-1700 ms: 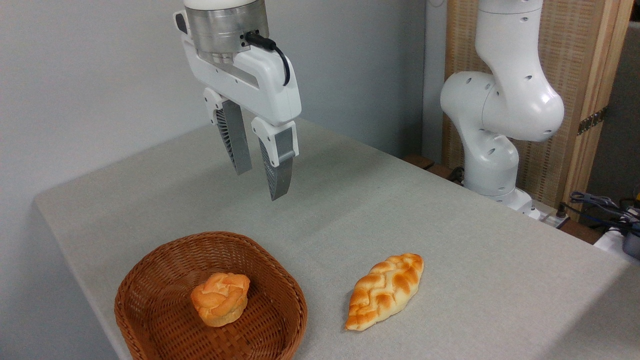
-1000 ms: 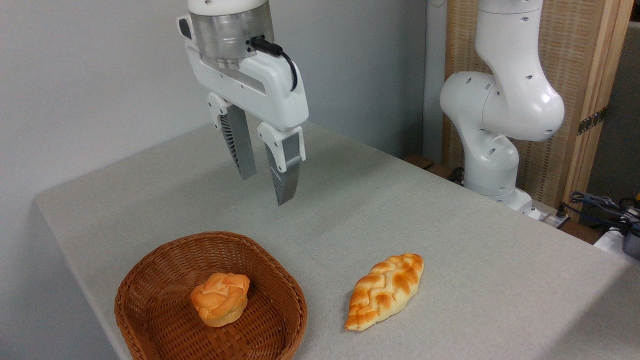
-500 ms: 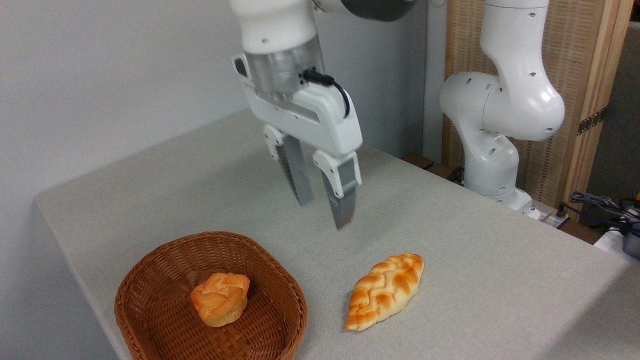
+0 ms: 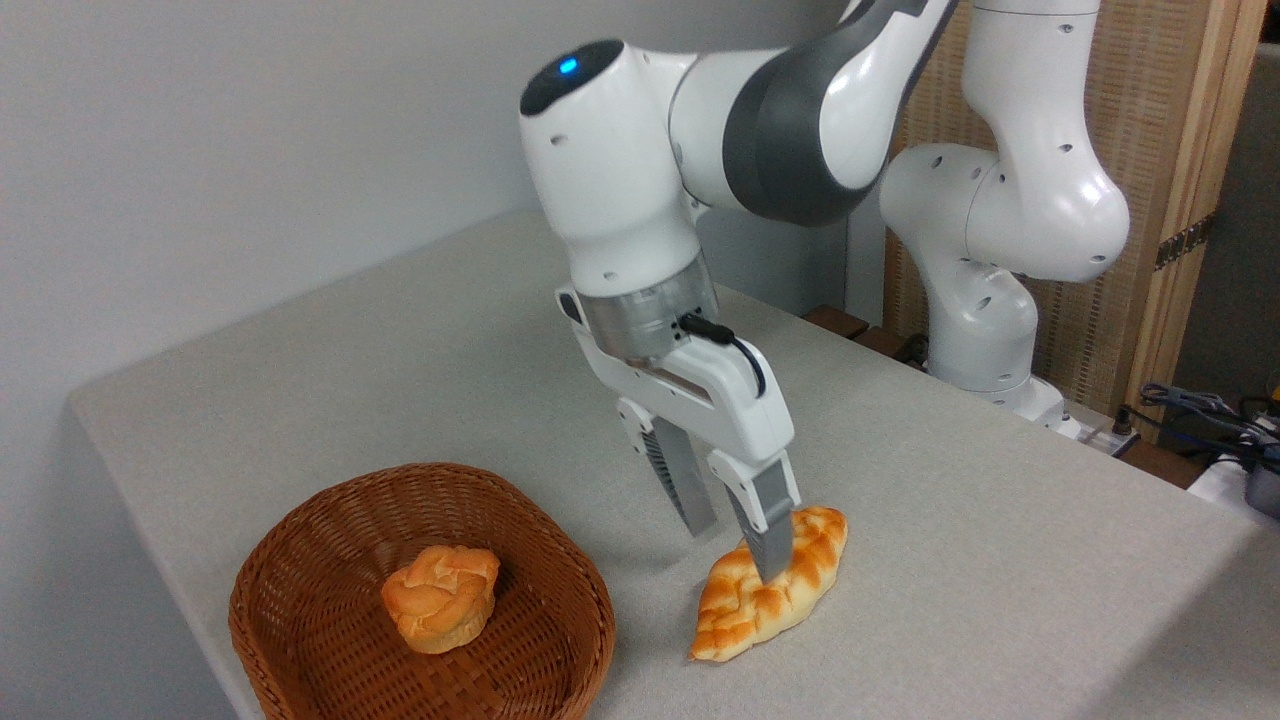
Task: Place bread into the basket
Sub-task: 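Lower the gripper onto the braided loaf and close on it, then lift the braided loaf and carry it over the wicker basket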
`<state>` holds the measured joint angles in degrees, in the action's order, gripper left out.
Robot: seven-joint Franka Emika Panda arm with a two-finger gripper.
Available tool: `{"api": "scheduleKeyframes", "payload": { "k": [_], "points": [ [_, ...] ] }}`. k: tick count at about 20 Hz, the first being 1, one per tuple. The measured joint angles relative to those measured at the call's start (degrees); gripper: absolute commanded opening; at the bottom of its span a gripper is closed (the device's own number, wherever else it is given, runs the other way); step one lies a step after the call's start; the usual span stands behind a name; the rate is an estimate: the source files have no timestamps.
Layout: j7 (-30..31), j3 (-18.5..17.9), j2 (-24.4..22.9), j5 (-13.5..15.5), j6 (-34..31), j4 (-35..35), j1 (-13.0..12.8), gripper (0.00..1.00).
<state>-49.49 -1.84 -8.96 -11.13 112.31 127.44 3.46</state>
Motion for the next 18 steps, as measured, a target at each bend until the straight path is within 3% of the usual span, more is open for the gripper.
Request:
{"api": "scheduleKeyframes", "payload": {
  "k": [5, 9, 14, 18],
  "points": [
    [0.00, -1.03, 0.00, -2.87, 0.06, 1.13, 0.01, 1.00],
    [0.00, -1.09, 0.26, -3.20, 1.73, 2.93, 0.01, 0.97],
    [0.00, -1.19, 0.85, -3.20, 3.43, 4.26, 0.01, 0.49],
    [-0.01, -1.18, 0.88, -3.20, 3.43, 4.29, -0.05, 0.46]
  ]
}}
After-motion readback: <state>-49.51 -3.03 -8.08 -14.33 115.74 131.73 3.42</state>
